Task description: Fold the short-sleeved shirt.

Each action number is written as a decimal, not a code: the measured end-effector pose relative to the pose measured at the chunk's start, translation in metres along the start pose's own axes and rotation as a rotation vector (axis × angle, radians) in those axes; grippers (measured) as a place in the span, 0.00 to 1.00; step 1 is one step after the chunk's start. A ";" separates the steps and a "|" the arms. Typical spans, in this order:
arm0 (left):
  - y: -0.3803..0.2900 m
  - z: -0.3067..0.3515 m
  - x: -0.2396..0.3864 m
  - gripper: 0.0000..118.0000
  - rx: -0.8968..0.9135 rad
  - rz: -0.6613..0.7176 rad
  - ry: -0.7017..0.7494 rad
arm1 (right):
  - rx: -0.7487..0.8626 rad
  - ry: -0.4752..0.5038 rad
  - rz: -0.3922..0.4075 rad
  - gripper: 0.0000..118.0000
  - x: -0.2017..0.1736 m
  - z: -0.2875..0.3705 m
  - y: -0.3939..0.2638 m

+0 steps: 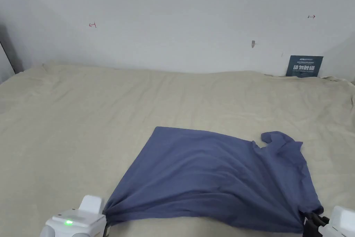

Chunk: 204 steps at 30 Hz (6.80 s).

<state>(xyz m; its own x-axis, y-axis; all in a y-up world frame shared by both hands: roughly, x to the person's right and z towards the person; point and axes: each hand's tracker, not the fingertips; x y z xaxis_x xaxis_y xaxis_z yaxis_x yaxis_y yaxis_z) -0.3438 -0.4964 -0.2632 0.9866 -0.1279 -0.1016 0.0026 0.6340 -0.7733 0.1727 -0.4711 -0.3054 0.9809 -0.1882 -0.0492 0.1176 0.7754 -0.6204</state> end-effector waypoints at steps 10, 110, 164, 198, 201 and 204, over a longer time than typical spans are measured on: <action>-0.066 0.064 -0.021 0.00 -0.011 0.053 -0.021 | -0.021 -0.013 -0.041 0.07 0.021 0.071 -0.058; 0.247 -0.160 0.086 0.00 -0.021 -0.005 -0.229 | -0.080 -0.160 0.061 0.10 0.034 -0.061 0.079; 0.340 0.170 -0.052 0.00 0.478 0.154 -0.069 | 0.428 0.105 0.142 0.01 -0.031 0.086 0.327; 0.384 0.028 -0.004 0.00 0.518 0.062 0.005 | 0.413 -0.018 0.200 0.01 -0.024 -0.056 0.352; 0.352 -0.003 0.004 0.00 0.440 0.071 -0.017 | 0.348 -0.018 0.185 0.01 -0.017 -0.078 0.313; 0.313 -0.027 0.010 0.00 0.376 0.085 -0.036 | 0.294 -0.001 0.153 0.01 -0.009 -0.088 0.268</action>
<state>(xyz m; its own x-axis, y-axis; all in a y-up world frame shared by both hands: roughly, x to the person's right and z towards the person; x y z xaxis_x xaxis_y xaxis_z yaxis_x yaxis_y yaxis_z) -0.3376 -0.3195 -0.5233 0.9909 -0.0403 -0.1286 -0.0265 0.8774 -0.4790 0.1818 -0.3145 -0.5402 0.9908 -0.0558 -0.1237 0.0086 0.9356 -0.3530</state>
